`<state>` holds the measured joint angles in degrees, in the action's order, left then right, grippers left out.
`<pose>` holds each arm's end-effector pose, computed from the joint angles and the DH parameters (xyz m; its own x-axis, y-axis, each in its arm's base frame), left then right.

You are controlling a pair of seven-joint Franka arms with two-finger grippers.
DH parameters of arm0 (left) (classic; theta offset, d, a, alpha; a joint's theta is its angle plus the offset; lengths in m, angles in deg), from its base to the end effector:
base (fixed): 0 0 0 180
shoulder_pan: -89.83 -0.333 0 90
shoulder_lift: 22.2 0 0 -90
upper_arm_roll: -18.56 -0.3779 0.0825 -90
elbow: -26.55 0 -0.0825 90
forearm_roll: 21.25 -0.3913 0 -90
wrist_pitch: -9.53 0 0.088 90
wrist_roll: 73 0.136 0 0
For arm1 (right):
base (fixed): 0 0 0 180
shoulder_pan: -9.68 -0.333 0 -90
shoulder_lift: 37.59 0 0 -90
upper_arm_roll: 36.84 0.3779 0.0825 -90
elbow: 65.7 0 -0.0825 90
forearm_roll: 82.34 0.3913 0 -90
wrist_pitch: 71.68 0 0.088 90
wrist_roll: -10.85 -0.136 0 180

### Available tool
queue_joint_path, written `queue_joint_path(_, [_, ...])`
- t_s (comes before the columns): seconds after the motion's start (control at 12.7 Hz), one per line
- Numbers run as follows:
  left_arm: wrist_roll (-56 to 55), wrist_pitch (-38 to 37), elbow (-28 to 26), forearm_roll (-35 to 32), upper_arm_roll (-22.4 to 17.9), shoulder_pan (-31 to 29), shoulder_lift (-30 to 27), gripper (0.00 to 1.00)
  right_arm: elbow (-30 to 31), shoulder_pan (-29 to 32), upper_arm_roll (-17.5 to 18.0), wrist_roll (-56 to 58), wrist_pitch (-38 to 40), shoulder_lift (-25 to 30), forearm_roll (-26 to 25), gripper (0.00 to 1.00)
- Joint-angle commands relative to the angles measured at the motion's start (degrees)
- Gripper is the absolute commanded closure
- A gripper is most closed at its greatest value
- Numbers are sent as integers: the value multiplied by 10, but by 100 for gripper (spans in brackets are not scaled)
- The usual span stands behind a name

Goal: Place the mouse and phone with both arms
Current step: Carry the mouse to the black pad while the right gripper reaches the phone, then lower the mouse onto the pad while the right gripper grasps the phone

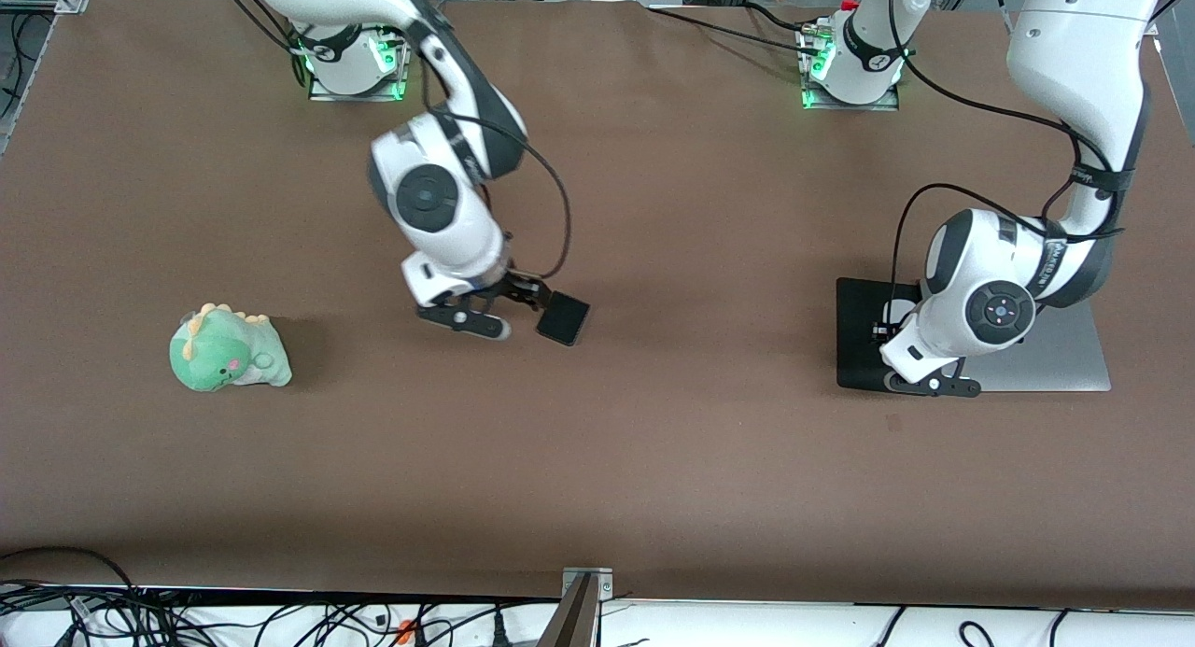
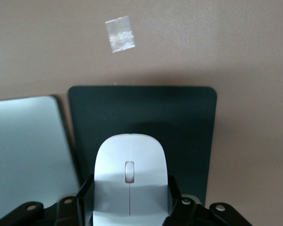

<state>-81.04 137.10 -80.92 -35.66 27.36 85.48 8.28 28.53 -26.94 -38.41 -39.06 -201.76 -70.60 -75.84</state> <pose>0.6492 -0.0309 0.2356 0.9834 -0.0832 -0.1611 -0.1026 -0.9880 -0.1156 0.5940 0.4266 0.3027 0.9475 -0.3186 -0.0270 -0.3197 -0.9437 -0.0848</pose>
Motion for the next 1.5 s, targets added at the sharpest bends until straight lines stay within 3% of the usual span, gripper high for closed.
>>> queue_joint_path(0.0, [3,107,-66,-27,7,-23,-5,58,-58,-25,-8,-54,-46,-79,4,0])
queue_joint_path(0.16, [-5,109,-65,-26,7,-23,-2,0,-102,-27,-8,-71,-46,-119,4,0])
queue_joint_path(0.47, [-5,80,-42,-21,11,-22,-18,0,-101,-27,-7,-116,-46,-131,11,0])
queue_joint_path(0.79, [0,-149,143,-19,48,-13,-16,0,-88,-38,-7,-128,-40,-136,13,0])
queue_joint_path(1.11, [38,-272,249,-8,67,-16,-20,0,-78,-46,-7,-128,-39,-135,14,0])
queue_joint_path(1.42, [68,-383,388,94,62,-36,-20,0,-71,-49,-7,-127,-40,-136,13,0])
